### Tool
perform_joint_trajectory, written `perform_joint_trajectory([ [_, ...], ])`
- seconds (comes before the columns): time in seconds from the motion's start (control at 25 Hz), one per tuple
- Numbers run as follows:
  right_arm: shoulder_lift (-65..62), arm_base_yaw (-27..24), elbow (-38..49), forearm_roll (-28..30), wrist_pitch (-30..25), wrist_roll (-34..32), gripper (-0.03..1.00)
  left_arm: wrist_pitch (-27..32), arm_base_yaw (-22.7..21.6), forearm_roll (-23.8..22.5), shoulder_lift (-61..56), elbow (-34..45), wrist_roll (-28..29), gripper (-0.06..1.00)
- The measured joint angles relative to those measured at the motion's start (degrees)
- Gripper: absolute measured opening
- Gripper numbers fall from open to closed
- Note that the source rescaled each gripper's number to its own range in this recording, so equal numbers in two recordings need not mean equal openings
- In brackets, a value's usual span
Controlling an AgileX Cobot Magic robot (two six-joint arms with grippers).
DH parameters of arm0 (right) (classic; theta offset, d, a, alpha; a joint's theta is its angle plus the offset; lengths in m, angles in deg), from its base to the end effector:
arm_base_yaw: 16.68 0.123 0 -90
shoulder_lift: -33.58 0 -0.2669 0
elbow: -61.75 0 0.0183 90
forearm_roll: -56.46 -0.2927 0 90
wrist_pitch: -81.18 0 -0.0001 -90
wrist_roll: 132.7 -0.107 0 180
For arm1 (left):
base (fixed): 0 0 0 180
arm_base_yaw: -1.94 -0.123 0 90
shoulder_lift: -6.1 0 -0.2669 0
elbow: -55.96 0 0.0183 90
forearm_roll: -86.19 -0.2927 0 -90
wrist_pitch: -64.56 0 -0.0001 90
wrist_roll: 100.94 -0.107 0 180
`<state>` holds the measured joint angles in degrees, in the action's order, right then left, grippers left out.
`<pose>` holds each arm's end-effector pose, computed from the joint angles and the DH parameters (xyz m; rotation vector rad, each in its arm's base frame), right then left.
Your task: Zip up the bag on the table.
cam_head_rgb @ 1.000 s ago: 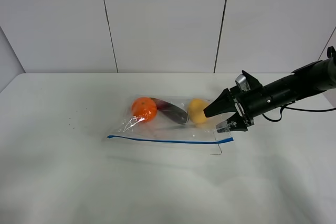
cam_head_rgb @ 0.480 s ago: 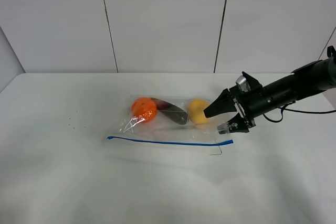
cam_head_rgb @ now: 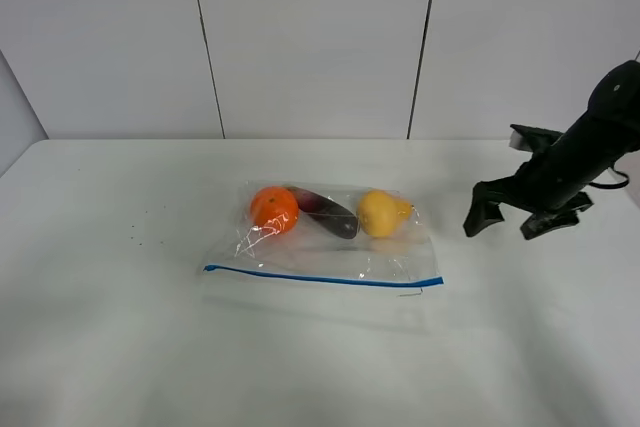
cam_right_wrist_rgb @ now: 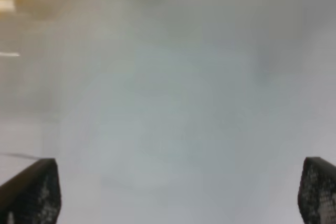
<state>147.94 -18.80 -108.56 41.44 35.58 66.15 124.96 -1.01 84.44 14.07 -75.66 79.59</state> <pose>0.3839 0.0056 0.1143 -0.1822 2.9125 0.2453 0.0644 0.0062 0.2892 -0.0632 2.0369 0.0630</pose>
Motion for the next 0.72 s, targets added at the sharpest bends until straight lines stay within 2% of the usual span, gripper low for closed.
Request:
perform_joint_trajectory([
  [0.12, -2.3, 0.0, 0.1, 13.3, -0.3, -12.0, 1.00, 0.0, 0.0, 0.0, 0.0, 0.0, 0.0, 1.00],
  [0.24, -4.7, 0.0, 0.4, 18.6, -0.8, -15.9, 1.00, 0.0, 0.0, 0.0, 0.0, 0.0, 0.0, 1.00],
  [0.32, -6.9, 0.0, 1.5, 18.6, -0.7, -14.9, 1.00, 0.0, 0.0, 0.0, 0.0, 0.0, 0.0, 1.00],
  [0.52, -14.1, 0.0, 6.7, 14.1, -0.2, -9.6, 1.00, 0.0, 0.0, 0.0, 0.0, 0.0, 0.0, 1.00],
  [0.72, -24.1, 0.0, 13.0, 11.8, 0.5, -8.5, 1.00, 0.0, 0.0, 0.0, 0.0, 0.0, 0.0, 1.00],
])
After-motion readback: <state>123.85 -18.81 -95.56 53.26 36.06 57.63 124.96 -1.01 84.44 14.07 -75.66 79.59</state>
